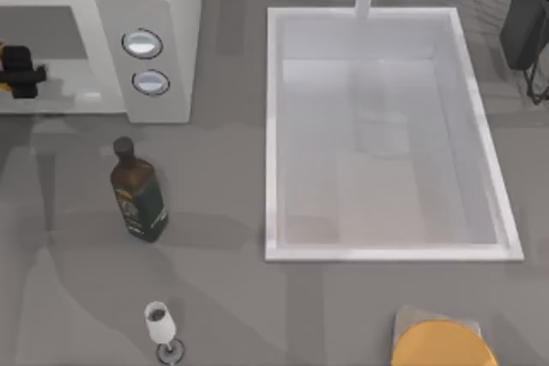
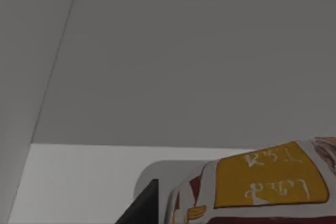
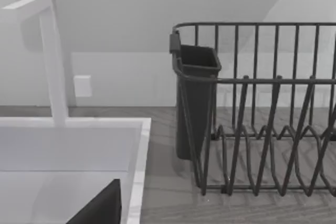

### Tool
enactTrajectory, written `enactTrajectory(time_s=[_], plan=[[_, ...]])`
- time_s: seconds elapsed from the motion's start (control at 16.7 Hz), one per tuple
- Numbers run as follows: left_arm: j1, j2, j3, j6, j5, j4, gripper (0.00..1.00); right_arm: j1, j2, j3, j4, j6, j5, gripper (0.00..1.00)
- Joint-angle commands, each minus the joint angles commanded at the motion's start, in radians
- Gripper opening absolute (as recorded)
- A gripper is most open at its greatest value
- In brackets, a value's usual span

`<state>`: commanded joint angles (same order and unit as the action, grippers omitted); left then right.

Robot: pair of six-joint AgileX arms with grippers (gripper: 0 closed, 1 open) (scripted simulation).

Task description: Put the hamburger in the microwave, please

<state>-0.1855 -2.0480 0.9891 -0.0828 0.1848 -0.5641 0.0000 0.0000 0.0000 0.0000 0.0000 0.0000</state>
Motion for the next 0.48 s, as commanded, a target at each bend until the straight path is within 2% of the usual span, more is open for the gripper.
enactTrajectory(time_s=[0.24,0.48], plan=[[-0.017,-0.08,-0.018,-0.006,0.037,-0.209,0.0,0.0,0.0,0.0,0.0,0.0,0.0,1.0],[-0.019,-0.098,-0.024,-0.011,0.046,-0.256,0.0,0.0,0.0,0.0,0.0,0.0,0.0,1.0]])
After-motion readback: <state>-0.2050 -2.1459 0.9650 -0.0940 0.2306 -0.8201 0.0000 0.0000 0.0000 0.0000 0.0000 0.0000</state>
